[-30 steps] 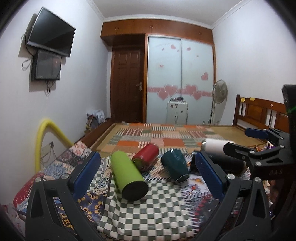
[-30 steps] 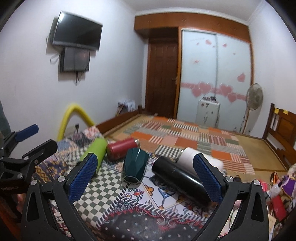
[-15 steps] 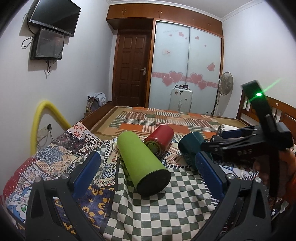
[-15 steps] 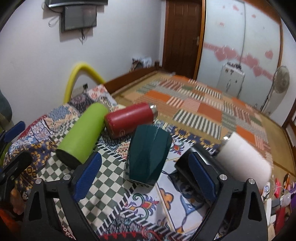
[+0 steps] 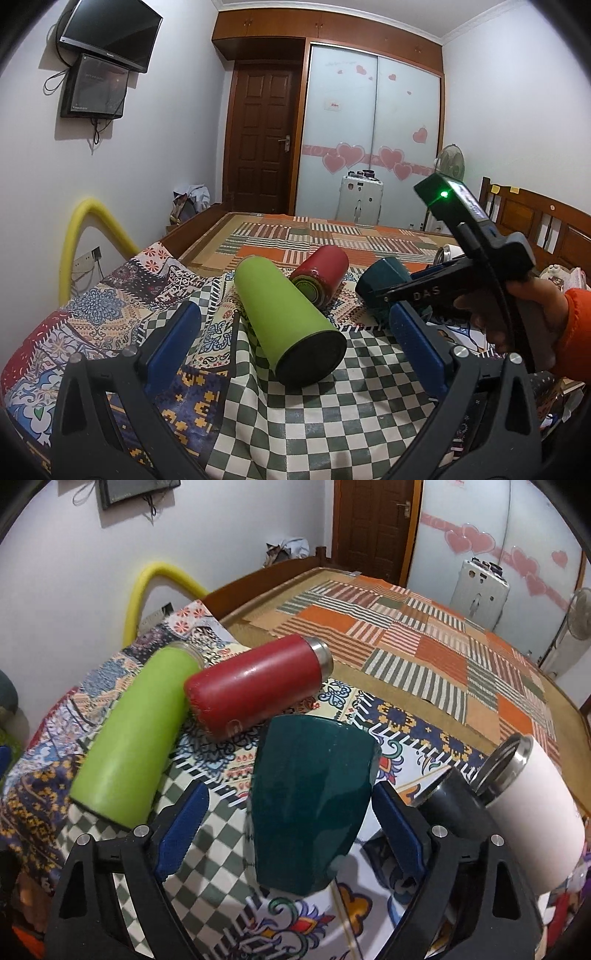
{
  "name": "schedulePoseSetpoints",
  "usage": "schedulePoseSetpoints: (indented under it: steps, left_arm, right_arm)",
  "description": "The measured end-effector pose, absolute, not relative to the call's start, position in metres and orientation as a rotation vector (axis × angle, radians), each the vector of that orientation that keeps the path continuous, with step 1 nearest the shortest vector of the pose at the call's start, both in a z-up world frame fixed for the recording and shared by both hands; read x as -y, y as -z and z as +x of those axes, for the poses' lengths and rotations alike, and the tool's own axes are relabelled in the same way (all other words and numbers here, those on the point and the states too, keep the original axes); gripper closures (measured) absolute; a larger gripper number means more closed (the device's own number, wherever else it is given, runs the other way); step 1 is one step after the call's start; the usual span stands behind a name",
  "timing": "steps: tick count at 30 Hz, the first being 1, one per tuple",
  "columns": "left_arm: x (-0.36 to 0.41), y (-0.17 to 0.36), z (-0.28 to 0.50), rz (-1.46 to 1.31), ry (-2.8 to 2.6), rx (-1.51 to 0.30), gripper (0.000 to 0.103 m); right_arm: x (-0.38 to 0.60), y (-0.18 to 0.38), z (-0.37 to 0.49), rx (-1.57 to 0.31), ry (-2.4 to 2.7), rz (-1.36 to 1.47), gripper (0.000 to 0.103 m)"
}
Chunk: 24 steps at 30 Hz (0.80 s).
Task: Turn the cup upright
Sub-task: 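Move the right gripper to the teal mug and close around its body, then lift the teal mug with the right gripper off the bed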
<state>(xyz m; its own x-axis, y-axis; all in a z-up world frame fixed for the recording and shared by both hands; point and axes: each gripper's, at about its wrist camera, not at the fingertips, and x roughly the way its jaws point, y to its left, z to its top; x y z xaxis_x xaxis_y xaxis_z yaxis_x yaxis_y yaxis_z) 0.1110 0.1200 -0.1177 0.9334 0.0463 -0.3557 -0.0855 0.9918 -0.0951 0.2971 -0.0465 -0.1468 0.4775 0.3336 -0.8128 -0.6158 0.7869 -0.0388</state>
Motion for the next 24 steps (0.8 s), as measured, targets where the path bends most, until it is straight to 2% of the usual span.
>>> schedulePoseSetpoints:
  steps: [6,24]
  left_arm:
    - [-0.12,0.12,0.112,-0.112,-0.068,-0.365,0.0]
    - [-0.121,0.121,0.111,-0.113,-0.079,-0.366,0.0]
  right_arm:
    - [0.035,0.161,0.311,-0.959,-0.584,-0.384,0.019]
    - [0.041,0.152,0.291,-0.883,-0.577,-0.461,0.033]
